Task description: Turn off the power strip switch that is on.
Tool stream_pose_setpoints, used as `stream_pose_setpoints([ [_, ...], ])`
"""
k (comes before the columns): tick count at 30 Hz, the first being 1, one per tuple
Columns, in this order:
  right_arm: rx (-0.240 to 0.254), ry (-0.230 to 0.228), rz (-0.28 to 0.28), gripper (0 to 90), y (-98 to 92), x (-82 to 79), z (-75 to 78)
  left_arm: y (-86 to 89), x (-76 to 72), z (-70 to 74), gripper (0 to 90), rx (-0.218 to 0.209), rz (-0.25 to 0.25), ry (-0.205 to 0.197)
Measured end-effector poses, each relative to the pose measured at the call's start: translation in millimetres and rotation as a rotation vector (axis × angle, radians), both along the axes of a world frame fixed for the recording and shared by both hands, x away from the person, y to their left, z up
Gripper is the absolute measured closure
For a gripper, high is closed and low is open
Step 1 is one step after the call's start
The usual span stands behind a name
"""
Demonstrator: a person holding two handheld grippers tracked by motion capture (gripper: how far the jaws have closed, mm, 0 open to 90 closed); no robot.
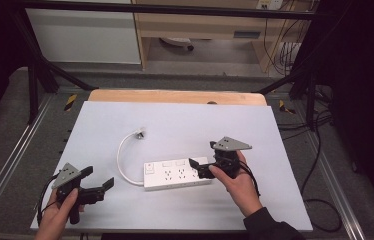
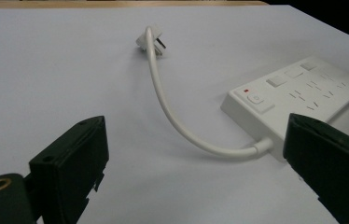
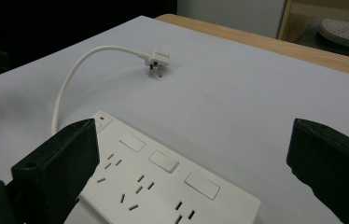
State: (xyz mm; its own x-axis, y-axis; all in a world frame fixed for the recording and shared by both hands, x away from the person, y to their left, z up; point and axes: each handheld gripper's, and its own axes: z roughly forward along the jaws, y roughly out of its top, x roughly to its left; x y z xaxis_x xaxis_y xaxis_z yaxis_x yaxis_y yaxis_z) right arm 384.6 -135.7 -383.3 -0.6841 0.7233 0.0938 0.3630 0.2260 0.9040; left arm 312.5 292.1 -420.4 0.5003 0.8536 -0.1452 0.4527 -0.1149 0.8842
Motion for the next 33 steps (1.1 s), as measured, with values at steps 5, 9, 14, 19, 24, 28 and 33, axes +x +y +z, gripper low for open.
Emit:
stream_pose_setpoints([
  [5, 0.002, 0.005, -0.001, 4.1, 3.1, 2.7, -0.9, 0.0, 0.6, -0.4, 6.6, -0.002, 0.0, 0.002],
  [9, -0.002, 0.022, -0.015, 4.7, 7.4, 6.0, -0.7, 0.3, 0.1, 0.0, 6.6, -0.004, -0.001, 0.0],
  [14, -0.013, 0.025, -0.005, 6.9, 13.2, 8.2, 1.1, 0.6, 0.0, 0.1, 6.7, -0.004, -0.002, -0.002],
  [19, -0.016, 0.013, -0.008, 6.8, 17.1, 10.1, 3.3, 0.3, 0.2, -0.2, 6.6, 0.0, -0.003, 0.0],
  [24, -0.024, 0.014, 0.009, 11.9, 21.5, 11.8, 2.9, 0.0, 0.1, -0.1, 6.6, 0.003, -0.006, -0.001],
  [28, -0.029, 0.011, 0.027, 16.5, 27.0, 12.1, 2.1, 0.1, 0.0, -0.1, 6.6, 0.004, -0.006, 0.001],
  [33, -0.052, 0.014, 0.045, 28.1, 34.8, 13.3, 0.0, 0.4, -0.1, 0.0, 6.6, 0.002, -0.005, -0.001],
])
